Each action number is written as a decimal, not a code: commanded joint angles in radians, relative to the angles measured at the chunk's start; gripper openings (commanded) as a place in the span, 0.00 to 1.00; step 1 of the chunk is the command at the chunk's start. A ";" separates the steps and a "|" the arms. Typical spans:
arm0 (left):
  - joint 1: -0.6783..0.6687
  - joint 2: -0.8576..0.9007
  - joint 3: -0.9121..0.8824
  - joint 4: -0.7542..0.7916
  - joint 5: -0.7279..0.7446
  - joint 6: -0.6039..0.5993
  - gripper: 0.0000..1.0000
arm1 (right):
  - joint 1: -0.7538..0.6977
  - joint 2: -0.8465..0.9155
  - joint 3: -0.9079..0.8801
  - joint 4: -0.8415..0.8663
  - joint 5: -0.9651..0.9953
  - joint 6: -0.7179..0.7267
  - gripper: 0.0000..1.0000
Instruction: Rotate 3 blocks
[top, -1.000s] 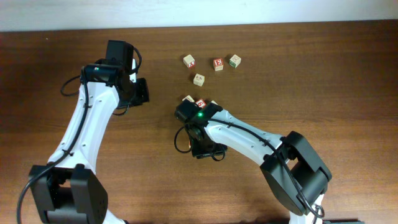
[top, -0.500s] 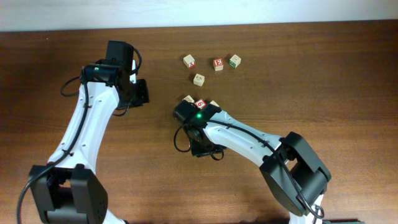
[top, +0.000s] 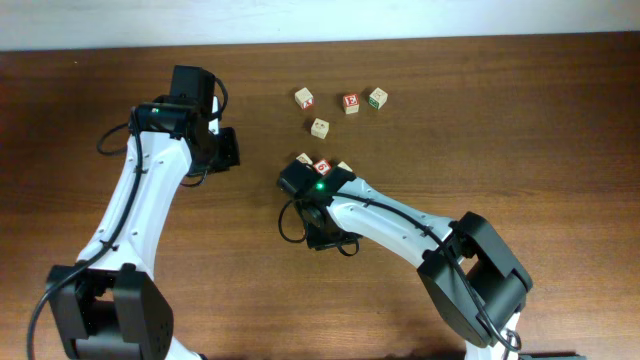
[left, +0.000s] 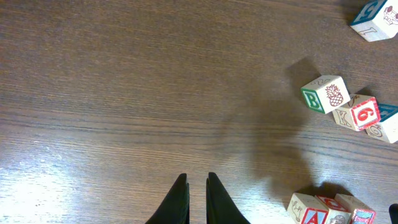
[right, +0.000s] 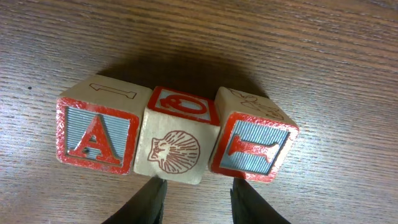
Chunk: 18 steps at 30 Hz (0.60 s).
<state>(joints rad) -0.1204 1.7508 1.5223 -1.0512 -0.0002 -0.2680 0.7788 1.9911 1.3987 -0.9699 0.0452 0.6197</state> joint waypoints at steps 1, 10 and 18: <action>0.001 0.002 0.018 -0.002 -0.004 0.016 0.09 | 0.007 -0.013 0.022 -0.004 0.014 -0.006 0.35; 0.001 0.002 0.018 -0.005 -0.005 0.016 0.09 | -0.064 -0.172 0.092 -0.054 0.127 -0.045 0.30; 0.001 0.002 0.018 -0.002 -0.008 0.016 0.10 | -0.139 -0.070 0.070 0.089 0.098 -0.137 0.16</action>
<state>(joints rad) -0.1204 1.7508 1.5223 -1.0534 -0.0006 -0.2680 0.6376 1.8709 1.4773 -0.8875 0.1341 0.5152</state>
